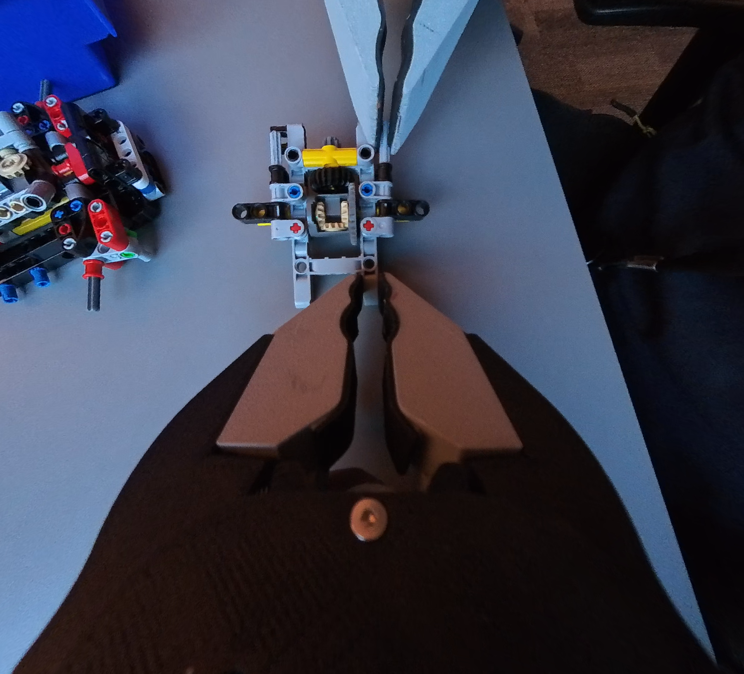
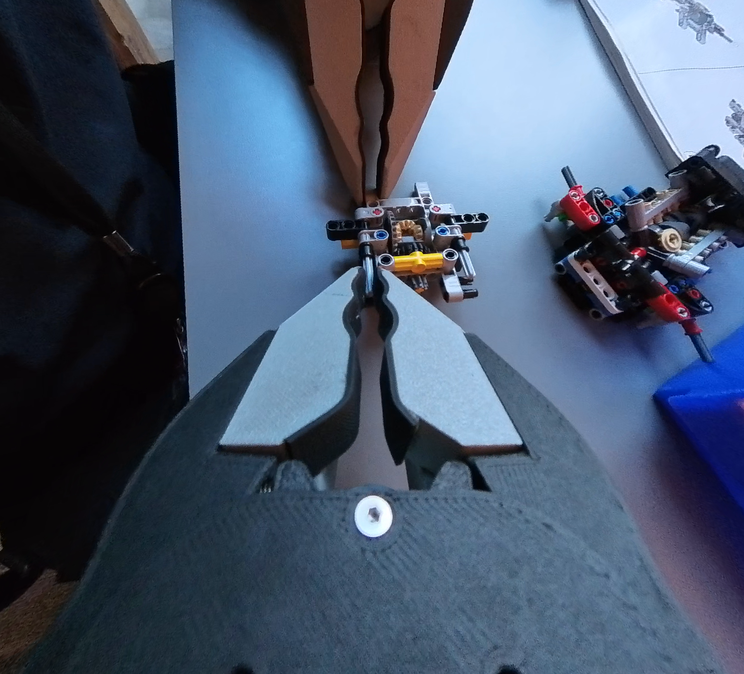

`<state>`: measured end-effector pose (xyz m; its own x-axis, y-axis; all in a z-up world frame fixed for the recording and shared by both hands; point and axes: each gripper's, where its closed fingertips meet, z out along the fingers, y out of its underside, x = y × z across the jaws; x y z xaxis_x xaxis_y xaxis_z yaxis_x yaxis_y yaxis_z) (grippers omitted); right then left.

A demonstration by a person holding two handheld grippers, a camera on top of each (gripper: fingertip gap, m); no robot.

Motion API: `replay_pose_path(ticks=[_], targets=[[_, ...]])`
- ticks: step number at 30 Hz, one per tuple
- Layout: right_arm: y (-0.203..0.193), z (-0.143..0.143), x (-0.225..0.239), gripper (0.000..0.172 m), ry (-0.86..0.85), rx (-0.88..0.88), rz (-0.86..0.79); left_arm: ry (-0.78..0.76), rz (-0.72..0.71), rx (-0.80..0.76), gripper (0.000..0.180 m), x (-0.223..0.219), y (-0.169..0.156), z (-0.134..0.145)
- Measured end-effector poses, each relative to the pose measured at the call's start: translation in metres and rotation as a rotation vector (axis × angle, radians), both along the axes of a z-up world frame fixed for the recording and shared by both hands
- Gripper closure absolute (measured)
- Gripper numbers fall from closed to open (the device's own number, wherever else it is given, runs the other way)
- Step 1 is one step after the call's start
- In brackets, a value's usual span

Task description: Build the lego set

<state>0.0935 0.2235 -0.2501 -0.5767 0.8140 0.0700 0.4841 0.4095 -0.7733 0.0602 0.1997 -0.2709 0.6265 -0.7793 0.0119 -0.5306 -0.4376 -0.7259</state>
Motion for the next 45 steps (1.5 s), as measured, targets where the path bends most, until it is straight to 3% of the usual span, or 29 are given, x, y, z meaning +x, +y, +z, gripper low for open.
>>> replay_pose_path(ticks=[12,16,18,19,21,24,26,29,45], targets=[[-0.002,0.001,-0.003,0.171,0.034,-0.039,-0.018,0.003,0.014,0.005,0.178,-0.002,0.001,0.0],[-0.001,0.002,0.002,0.17,0.04,-0.135,-0.036,0.011,0.02,0.066,0.176,-0.003,0.005,0.002],[0.011,0.01,0.004,0.154,0.088,-0.155,-0.099,0.034,0.016,0.07,0.176,-0.003,0.005,0.0],[0.015,0.015,0.008,0.153,0.112,-0.177,-0.117,0.027,0.017,0.066,0.176,-0.003,0.005,0.0],[0.015,0.021,0.017,0.168,0.121,-0.224,-0.106,0.019,0.011,0.059,0.176,-0.002,0.004,0.0],[0.011,0.008,0.021,0.172,0.089,-0.147,-0.107,0.019,0.005,0.057,0.176,-0.002,0.004,0.0],[0.007,0.003,0.02,0.163,0.084,-0.094,-0.103,0.016,0.005,0.054,0.176,-0.001,0.004,0.0],[0.005,0.002,0.018,0.172,0.096,-0.058,-0.099,0.016,0.004,0.058,0.176,-0.001,0.004,0.0],[0.005,0.003,0.016,0.172,0.098,-0.062,-0.083,0.001,-0.005,0.057,0.176,0.0,0.003,0.002]])
